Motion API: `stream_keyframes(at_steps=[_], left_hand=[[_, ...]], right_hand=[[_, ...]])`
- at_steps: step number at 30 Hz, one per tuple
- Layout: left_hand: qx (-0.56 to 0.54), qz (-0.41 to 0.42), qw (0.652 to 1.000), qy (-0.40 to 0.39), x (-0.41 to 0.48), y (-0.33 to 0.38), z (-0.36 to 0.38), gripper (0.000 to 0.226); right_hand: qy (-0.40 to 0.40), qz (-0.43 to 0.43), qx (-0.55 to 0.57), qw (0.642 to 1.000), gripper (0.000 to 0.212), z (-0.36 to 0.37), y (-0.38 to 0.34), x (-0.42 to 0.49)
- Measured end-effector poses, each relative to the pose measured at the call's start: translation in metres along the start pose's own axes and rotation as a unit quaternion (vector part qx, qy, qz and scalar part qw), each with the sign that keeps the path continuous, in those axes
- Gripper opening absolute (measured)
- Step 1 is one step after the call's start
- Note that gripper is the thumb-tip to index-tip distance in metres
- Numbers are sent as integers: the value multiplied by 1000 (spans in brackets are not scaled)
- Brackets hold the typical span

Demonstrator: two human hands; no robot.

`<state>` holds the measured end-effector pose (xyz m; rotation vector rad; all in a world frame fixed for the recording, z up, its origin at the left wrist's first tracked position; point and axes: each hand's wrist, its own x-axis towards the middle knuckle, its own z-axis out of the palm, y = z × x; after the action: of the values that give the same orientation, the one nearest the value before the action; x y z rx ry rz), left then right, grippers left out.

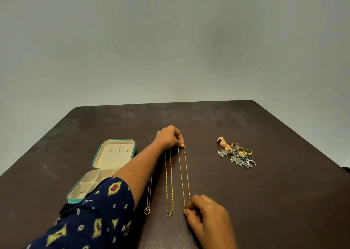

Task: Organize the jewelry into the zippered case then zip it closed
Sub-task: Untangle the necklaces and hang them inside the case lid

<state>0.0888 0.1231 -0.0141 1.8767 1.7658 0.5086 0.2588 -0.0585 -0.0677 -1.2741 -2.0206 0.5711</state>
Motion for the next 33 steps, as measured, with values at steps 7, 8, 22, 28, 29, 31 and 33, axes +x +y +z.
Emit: stream_keyframes(at_steps=[7, 8, 22, 28, 29, 31, 33], left_hand=[[12, -6, 1000, 20, -4, 1, 0, 20], [12, -6, 1000, 28, -5, 2, 0, 20], [-135, 29, 971, 196, -67, 14, -20, 10], [-146, 35, 961, 232, -112, 3, -46, 13], [-150, 33, 959, 238, -119, -1, -50, 12], [-150, 31, 957, 246, -133, -8, -56, 12], [-151, 28, 957, 248, -144, -16, -62, 11]], right_hand=[[-14, 25, 21, 999, 29, -4, -5, 0], [-11, 31, 27, 999, 23, -5, -6, 0], [5, 40, 34, 999, 14, -17, -23, -8], [6, 47, 44, 998, 19, -20, -27, -9], [6, 46, 45, 998, 20, -20, -27, -10], [7, 44, 43, 998, 19, -20, -28, -10], [12, 44, 43, 998, 17, -19, -27, -10]])
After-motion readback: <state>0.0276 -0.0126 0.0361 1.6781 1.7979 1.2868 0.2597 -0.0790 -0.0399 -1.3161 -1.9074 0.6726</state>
